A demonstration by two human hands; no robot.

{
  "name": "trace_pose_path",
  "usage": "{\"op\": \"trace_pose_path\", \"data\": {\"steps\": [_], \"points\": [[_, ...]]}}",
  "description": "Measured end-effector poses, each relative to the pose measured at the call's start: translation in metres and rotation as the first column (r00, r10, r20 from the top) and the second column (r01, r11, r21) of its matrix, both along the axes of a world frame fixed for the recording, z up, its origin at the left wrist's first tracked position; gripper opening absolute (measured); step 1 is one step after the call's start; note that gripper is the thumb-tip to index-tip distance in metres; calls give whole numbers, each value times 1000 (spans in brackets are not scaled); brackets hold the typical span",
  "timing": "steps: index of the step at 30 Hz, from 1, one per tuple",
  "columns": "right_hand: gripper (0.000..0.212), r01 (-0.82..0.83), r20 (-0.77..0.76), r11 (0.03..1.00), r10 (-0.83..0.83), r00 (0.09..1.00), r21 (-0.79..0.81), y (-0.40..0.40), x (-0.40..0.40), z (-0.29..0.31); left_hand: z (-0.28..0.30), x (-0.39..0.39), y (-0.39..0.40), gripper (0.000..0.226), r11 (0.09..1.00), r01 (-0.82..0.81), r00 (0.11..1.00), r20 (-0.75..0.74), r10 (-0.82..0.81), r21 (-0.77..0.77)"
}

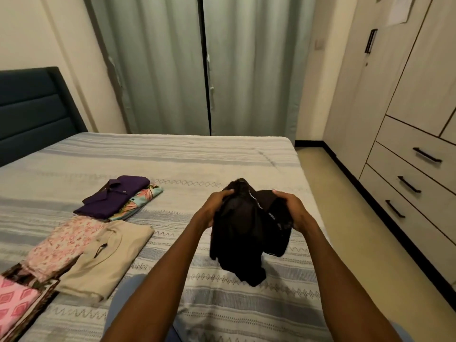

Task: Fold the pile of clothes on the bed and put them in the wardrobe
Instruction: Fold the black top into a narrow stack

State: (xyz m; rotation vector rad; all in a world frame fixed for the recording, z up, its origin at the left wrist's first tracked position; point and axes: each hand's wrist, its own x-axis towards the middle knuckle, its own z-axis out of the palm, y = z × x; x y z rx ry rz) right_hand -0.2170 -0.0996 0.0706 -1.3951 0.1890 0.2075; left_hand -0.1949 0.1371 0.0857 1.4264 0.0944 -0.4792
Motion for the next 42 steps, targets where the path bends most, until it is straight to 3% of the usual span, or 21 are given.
{"op": "trace_pose_path", "data": {"steps": [2,4,8,12,16,20,23,25,27,30,33,35,36,39,42], "points": [[30,-47,-71,994,54,996,94,-9,-10,6,1,-9,7,26,995,84,996,-32,-82,57],[28,-93,-130,994,100,986,54,-11,-15,7,2,-19,11,19,996,21,999,-27,-18,86],[34,-103,-170,924,42,985,-369,-5,-1,-25,-14,-11,15,38,983,128,990,-79,-118,135],[45,-4,39,806,34,999,-592,3,2,-65,-43,-5,27,53,931,51,998,-56,-32,363],[34,-121,71,725,228,971,-678,15,7,-89,-70,-7,41,41,962,-22,997,-64,40,271],[65,-404,-139,528,470,872,-747,33,11,-107,-79,-13,50,21,987,-151,984,-88,155,57],[48,-376,-139,389,517,845,-841,43,15,-127,-83,-11,63,21,978,-209,972,-102,211,25],[29,-330,-78,450,492,867,-830,45,16,-135,-87,-10,72,22,972,-204,974,-79,214,115],[18,-280,8,570,449,894,-773,45,13,-134,-89,-10,81,20,952,-196,976,-50,213,234],[20,-221,104,735,369,924,-641,43,12,-128,-95,-5,94,21,899,-200,976,1,217,390],[17,-220,136,814,342,930,-538,43,14,-118,-104,0,99,28,771,-176,982,50,184,612],[18,-216,131,815,334,934,-538,45,16,-112,-114,5,96,42,594,-190,982,143,125,782],[17,-207,132,803,333,934,-559,46,17,-109,-114,5,92,47,556,-233,971,224,84,798],[21,-198,150,770,355,923,-607,50,20,-103,-100,-1,67,63,690,-164,882,418,-217,705],[23,-200,155,755,371,915,-625,50,20,-104,-89,0,35,70,668,43,791,383,-477,743]]}}
